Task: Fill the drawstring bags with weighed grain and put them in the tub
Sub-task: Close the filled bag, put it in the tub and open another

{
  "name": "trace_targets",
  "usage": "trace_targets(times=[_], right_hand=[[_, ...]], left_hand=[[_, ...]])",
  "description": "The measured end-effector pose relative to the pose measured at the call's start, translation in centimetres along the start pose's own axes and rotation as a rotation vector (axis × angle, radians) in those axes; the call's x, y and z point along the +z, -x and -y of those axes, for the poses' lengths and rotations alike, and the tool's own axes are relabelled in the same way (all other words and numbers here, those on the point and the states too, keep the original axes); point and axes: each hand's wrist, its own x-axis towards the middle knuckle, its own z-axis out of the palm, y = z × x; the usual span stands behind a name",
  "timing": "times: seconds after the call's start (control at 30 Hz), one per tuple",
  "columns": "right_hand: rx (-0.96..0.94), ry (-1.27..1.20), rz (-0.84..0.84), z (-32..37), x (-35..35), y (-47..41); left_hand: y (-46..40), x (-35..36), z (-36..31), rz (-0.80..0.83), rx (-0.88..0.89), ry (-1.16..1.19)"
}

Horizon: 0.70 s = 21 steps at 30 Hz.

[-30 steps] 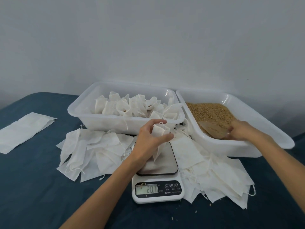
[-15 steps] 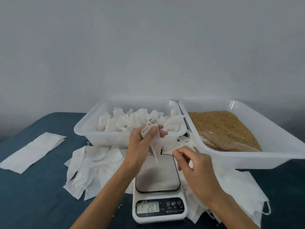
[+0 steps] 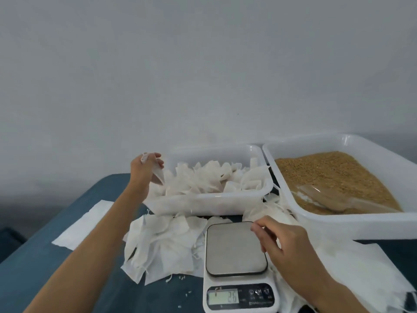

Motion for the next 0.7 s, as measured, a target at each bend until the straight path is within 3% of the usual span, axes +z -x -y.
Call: trace_targets(times=[0.07, 0.2, 0.4, 0.47, 0.57, 0.6, 0.63, 0.7], right_hand=[[0.012, 0.000, 0.014, 0.0, 0.1, 0.1], [0.019, 0.007, 0.012, -0.2, 0.3, 0.1], [0.012, -0.007, -0.113, -0.3, -0.6, -0.7], [0.039, -0.060, -0.222, -0.4, -1.2, -1.0], [0.082, -0.180, -0.370, -0.3, -2.3, -1.4], [0.092, -0.225, -0.413, -0.3, -2.6, -1.5], [0.097, -0.265, -0.455, -0.3, -3.0, -1.6], [0.110, -0.337, -0.529, -0.2, -3.5, -1.8]], left_hand=[[-0.2, -0.5, 1.4, 0.030, -0.033, -0.104], [0.1, -0.5, 2.8, 0.260, 0.014, -0.519], [-0.5, -1.1, 1.8, 0.284, -0.012, -0.599], [0.9, -1.0, 1.6, 0.179, 0.114, -0.686], [5.7, 0.3, 0.8, -0.049, 0.521, -0.612], [7.9, 1.1, 0.3, -0.059, 0.647, -0.571], [10.2, 2.1, 0.0, -0.004, 0.739, -0.529], [14.5, 4.4, -0.2, 0.264, 0.814, -0.460]])
